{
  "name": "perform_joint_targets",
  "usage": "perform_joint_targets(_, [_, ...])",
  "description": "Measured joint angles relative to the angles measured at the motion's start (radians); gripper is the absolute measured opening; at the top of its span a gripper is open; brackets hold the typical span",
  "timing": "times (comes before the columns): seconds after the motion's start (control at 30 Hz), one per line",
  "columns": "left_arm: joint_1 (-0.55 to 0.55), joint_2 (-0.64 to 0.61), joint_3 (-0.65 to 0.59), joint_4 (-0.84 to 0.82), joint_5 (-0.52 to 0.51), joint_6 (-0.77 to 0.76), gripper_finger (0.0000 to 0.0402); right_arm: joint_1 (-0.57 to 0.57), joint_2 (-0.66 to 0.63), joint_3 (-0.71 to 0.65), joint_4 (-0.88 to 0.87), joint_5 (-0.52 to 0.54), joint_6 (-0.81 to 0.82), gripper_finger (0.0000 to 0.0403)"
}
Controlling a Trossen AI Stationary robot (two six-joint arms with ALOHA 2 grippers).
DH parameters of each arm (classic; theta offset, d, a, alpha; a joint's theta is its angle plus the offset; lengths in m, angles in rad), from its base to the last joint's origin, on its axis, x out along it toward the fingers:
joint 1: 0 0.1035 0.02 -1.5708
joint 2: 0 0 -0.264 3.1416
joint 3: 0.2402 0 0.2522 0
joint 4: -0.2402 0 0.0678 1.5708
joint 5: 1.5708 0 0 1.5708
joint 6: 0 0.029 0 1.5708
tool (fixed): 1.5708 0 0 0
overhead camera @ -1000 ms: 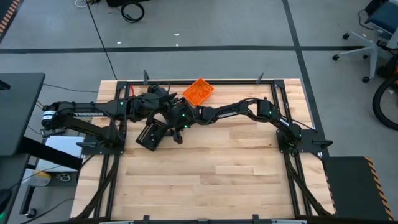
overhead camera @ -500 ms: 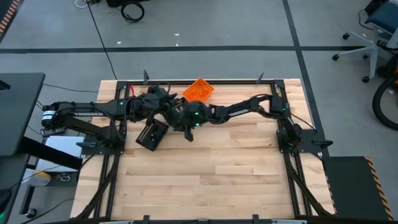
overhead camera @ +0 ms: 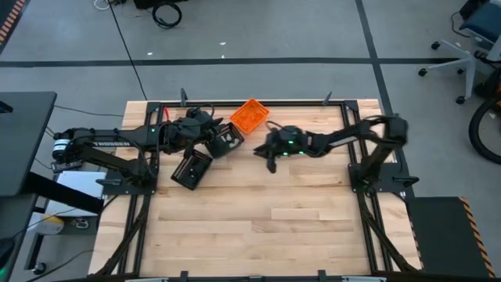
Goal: Sort Halloween decoration
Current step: Return to Home Position
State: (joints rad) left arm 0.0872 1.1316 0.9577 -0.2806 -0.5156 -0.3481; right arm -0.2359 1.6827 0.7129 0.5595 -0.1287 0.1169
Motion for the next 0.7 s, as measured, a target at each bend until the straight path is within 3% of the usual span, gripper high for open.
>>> perform_joint_targets(0.23, [0.000, 0.000, 0.000, 0.000, -0.004, 0.000, 0.0000, -0.039, -0.259, -0.243, 0.060, 0.054, 0.076, 0.0075])
perform_joint_targets(0.43, [0.001, 0.000, 0.000, 0.000, -0.004, 0.000, 0.0000, -0.141, -0.468, -0.395, 0.097, -0.043, 0.159, 0.0075])
perform_joint_targets(0.7, [0.001, 0.001, 0.000, 0.000, -0.004, 0.000, 0.0000, -0.237, -0.729, -0.502, 0.089, -0.076, 0.210, 0.0075])
